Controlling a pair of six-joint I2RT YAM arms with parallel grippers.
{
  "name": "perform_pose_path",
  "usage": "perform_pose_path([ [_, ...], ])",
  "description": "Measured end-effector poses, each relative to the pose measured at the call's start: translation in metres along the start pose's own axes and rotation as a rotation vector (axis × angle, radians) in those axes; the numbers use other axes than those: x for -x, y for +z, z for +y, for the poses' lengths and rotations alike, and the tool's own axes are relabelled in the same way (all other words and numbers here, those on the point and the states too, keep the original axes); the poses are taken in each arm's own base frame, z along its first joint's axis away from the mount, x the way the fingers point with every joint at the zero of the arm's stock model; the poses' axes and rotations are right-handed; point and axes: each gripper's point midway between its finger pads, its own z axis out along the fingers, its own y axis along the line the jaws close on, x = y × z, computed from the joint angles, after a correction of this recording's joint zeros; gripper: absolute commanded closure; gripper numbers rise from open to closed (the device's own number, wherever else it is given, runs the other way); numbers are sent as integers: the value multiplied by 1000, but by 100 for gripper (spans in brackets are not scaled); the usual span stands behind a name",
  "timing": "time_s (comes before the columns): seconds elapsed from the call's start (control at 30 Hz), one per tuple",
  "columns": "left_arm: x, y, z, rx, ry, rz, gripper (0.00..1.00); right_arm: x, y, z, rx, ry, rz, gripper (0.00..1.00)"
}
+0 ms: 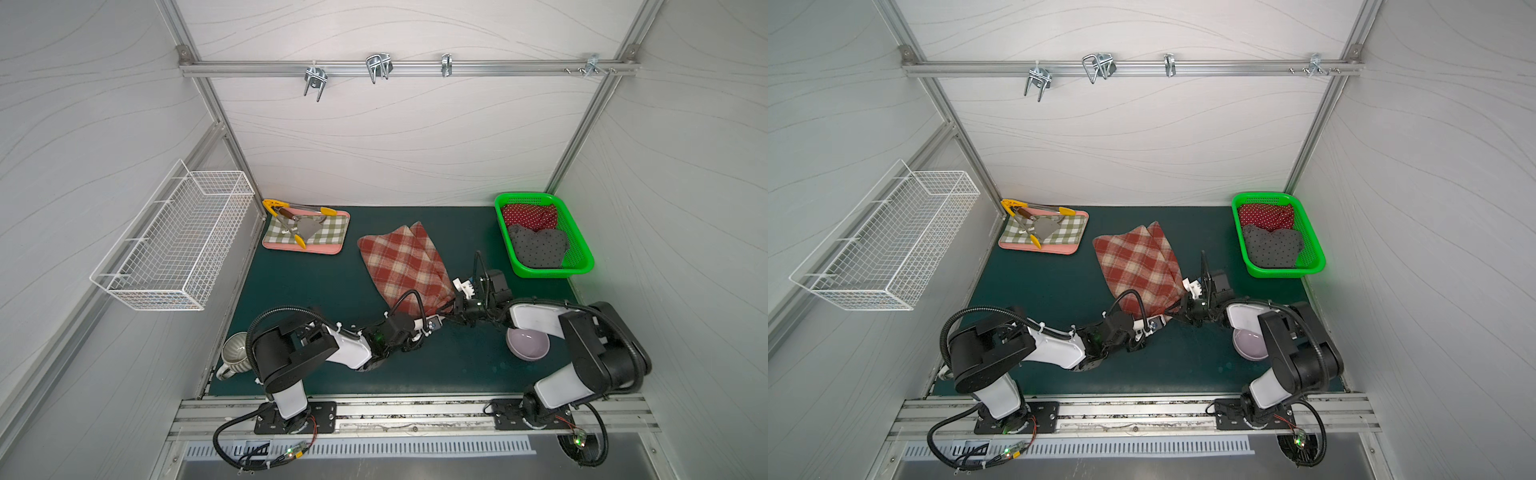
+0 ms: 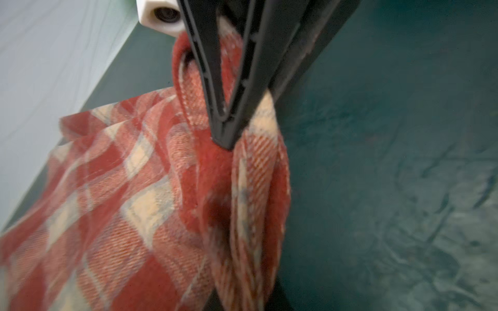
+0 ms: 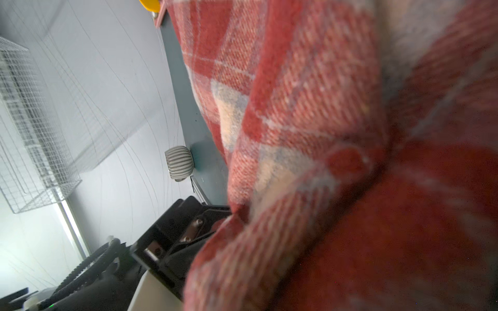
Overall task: Roll up the skirts
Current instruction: Roll the skirt at the center of the board.
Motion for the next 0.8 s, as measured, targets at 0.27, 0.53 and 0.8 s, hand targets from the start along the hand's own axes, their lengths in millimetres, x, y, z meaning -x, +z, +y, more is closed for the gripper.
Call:
perform_pose_path([
  [0.27,-8,8,7,-251,-361,21,100,18,-42,44,96,-106,-137,32],
  [0.53,5,34,2,-548,-683,37,100,-2,-42,23,69,-78,-128,15],
  [0.8,4,36,4,-695,-891,32,100,-7,-20,-18,-19,16,-97,14],
])
